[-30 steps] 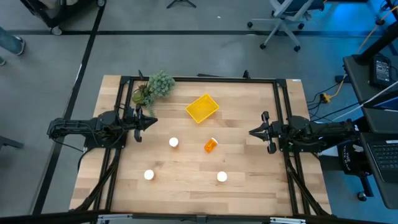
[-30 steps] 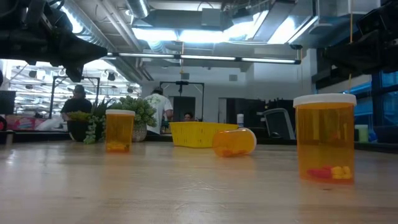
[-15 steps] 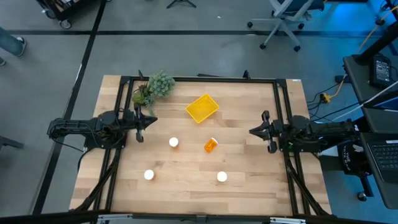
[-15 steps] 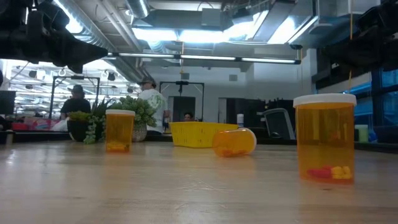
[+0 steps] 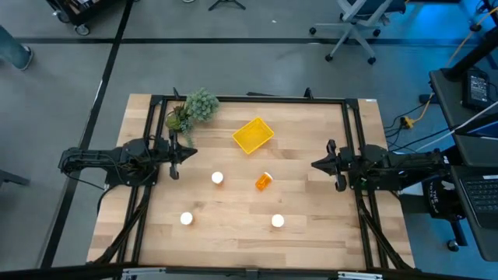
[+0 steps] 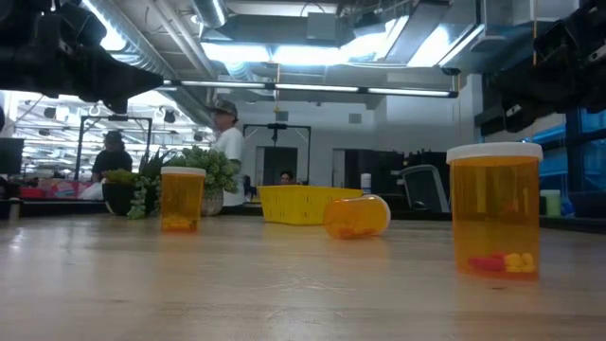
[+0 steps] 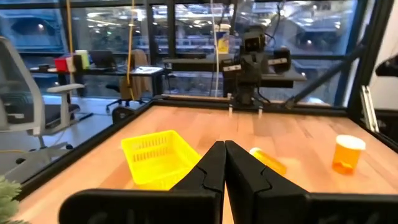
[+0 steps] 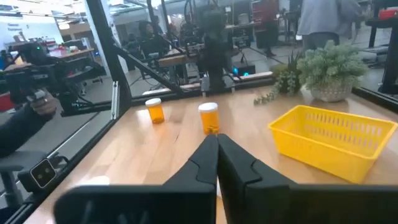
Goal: Pick and place pill bottles into a basket
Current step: Put the orange pill bottle into the yellow bin
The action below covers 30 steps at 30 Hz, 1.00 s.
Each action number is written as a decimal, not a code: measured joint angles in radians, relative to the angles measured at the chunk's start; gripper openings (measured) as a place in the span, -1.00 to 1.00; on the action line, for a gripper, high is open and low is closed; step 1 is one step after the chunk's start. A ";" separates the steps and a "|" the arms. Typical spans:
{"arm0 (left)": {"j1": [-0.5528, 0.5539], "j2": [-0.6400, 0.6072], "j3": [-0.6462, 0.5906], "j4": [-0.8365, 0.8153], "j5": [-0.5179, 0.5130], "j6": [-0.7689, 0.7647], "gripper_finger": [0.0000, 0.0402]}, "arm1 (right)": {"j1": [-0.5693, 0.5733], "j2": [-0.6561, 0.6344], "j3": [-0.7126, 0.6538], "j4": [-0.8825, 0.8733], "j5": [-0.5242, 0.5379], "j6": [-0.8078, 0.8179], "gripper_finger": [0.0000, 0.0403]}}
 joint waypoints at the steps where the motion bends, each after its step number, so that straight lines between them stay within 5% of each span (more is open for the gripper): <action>1: 0.000 0.005 0.000 0.001 0.005 0.008 -0.98 | 0.000 0.000 0.000 0.007 0.000 -0.001 -0.97; 16: 0.000 0.198 0.167 -0.044 0.033 -0.003 -0.98 | -0.001 0.009 0.015 0.089 0.080 -0.036 -0.98; 30: 0.000 0.338 0.233 -0.058 0.040 0.023 -0.98 | -0.073 0.248 0.263 -0.029 0.128 -0.107 -0.98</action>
